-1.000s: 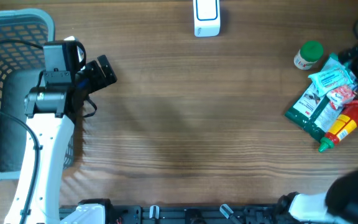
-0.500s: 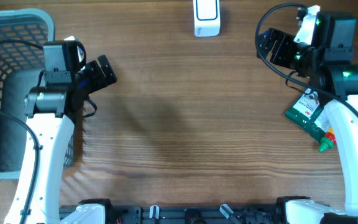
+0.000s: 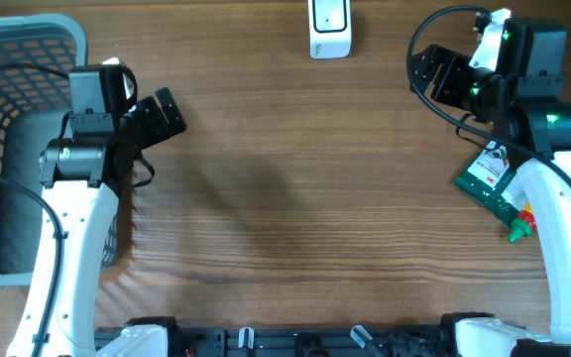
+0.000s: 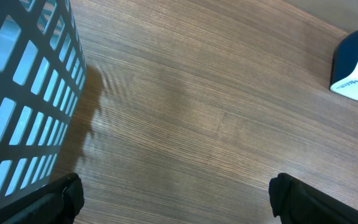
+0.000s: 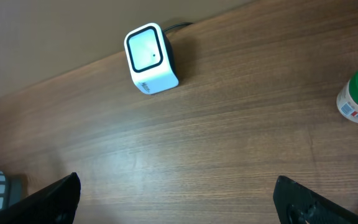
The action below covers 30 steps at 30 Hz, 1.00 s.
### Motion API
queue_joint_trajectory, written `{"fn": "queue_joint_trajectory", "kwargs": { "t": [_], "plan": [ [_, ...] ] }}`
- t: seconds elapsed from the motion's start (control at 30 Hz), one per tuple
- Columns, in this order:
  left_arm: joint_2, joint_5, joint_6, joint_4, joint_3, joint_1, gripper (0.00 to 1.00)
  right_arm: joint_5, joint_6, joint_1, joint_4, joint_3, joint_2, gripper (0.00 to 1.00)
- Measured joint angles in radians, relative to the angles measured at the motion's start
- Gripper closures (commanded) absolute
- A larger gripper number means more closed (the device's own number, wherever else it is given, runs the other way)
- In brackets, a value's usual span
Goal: Scan the item barcode
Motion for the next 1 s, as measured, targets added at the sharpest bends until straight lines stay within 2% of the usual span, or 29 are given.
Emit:
{"fn": "queue_joint_trajectory", "kwargs": {
  "t": [0.3,0.43,0.53,0.83,1.0],
  "plan": [
    [-0.037,-0.016,0.0,-0.023,-0.001,0.0,0.0,0.0,0.0,0.0,0.0,0.0,0.0,0.0],
    [-0.166,-0.025,0.0,-0.037,-0.002,0.0,0.0,0.0,0.0,0.0,0.0,0.0,0.0,0.0],
    [-0.335,-0.038,0.0,-0.055,-0.003,0.0,0.0,0.0,0.0,0.0,0.0,0.0,0.0,0.0],
    [-0.745,-0.058,0.0,-0.281,-0.002,0.022,0.0,0.005,0.0,0.0,0.0,0.0,0.0,0.0],
    [-0.846,-0.059,0.0,-0.386,-0.005,0.023,0.0,0.007,0.0,0.0,-0.001,0.0,0.0,0.0]
  ]
}}
